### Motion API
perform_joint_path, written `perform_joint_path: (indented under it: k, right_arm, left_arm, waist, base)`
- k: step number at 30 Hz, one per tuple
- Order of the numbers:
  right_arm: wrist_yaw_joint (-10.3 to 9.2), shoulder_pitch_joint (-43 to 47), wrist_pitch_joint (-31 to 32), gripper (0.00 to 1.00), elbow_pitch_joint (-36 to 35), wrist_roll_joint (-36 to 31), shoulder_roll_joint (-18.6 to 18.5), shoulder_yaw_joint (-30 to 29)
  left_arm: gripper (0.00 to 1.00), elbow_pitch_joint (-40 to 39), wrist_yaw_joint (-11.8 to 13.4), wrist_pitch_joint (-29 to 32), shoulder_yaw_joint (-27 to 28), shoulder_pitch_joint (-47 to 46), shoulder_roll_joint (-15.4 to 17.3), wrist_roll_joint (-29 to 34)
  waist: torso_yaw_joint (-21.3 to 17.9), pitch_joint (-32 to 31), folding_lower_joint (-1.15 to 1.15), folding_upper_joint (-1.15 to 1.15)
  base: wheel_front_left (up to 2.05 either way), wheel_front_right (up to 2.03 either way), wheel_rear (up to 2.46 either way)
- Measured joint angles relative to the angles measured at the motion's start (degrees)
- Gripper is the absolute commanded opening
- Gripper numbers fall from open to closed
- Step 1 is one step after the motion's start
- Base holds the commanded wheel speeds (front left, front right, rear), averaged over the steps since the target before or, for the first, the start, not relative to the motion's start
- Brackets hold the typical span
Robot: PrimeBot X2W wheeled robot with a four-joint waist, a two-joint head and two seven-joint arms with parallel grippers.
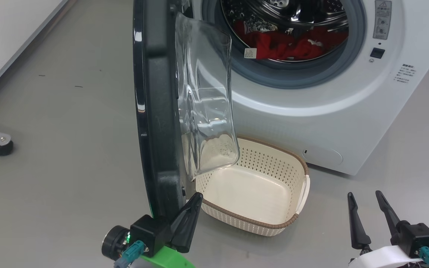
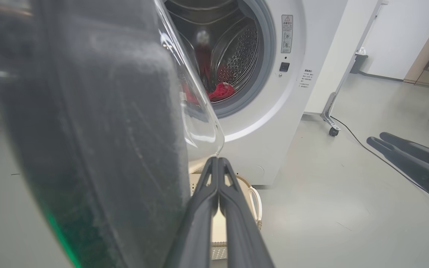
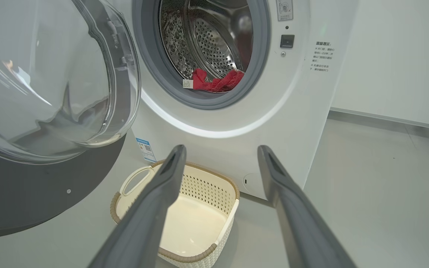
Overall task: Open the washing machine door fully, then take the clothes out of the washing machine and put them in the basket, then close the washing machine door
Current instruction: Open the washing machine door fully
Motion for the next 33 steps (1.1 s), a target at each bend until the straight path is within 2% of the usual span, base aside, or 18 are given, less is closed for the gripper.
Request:
perform_joint_path:
  k: [11, 14, 33]
  right_arm:
    - [0.03, -0.02, 0.00, 1.00, -0.24, -0.59, 0.09, -0.03]
    - [0.55, -0.09, 0.00, 1.00, -0.23, -0.80, 0.08, 0.10]
    - [1.20, -2.71, 0.00, 1.00, -0.15, -1.10, 0.08, 0.45]
  left_arm:
    - [0.00, 0.23, 1.90, -1.49, 4.85, 0.99, 0.12, 0.52]
    - [0.00, 0.60, 2.09, -2.48, 6.92, 1.04, 0.33, 0.96]
    - [0.00, 4.43, 2.60, -6.87, 20.76, 0.89, 0.44, 0.88]
  waist:
    - [2.76, 0.98, 0.00, 0.00]
    - [3.04, 1.61, 0.00, 0.00]
    - [0.89, 4.44, 0.00, 0.00]
  base:
    - [0.00, 0.00, 0.00]
    - [0.00, 0.00, 0.00]
    - [0.00, 0.00, 0.00]
